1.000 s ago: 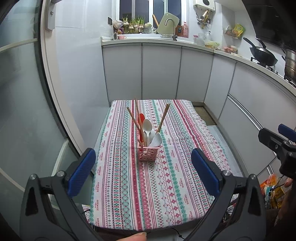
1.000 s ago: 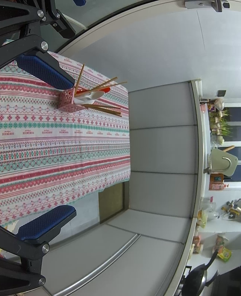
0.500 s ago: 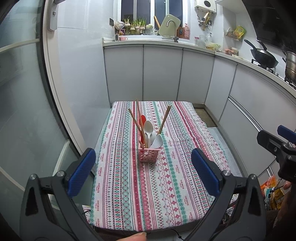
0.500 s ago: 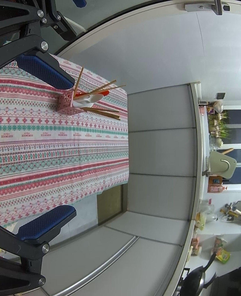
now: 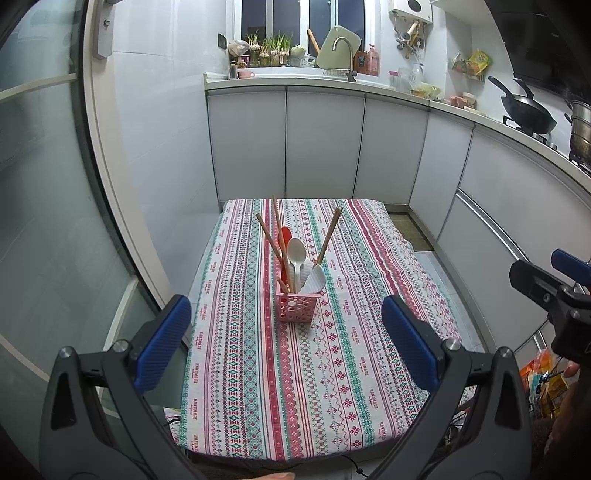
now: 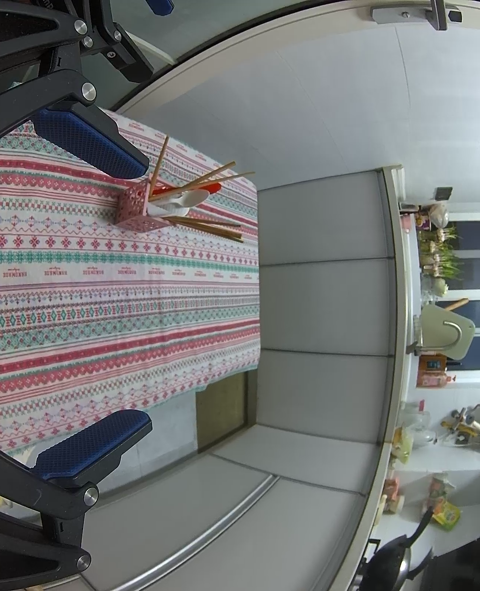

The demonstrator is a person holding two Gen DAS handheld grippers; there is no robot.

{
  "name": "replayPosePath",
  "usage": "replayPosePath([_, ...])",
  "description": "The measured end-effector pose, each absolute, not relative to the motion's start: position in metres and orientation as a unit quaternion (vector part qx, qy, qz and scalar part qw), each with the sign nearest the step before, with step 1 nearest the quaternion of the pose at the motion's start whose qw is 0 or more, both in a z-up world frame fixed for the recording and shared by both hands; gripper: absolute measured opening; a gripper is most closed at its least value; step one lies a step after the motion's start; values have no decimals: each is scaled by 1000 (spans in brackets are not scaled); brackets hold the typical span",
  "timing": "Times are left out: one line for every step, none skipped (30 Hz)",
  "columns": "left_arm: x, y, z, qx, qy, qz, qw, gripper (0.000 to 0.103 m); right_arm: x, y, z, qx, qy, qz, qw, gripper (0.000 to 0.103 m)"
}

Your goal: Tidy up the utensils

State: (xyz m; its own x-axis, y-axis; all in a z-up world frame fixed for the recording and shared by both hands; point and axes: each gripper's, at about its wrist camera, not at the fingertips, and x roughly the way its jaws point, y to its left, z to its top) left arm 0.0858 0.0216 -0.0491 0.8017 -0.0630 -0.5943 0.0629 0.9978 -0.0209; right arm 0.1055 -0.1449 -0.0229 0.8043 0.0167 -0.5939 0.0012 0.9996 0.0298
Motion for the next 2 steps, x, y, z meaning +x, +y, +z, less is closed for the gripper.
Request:
replayPosePath([87, 21, -49, 0, 313, -33, 949, 102, 108, -145, -24, 14, 314, 4, 949, 102])
replayPosePath([87, 21, -50, 0, 313, -34, 949, 102, 109, -145, -25, 14, 315, 5, 949, 102])
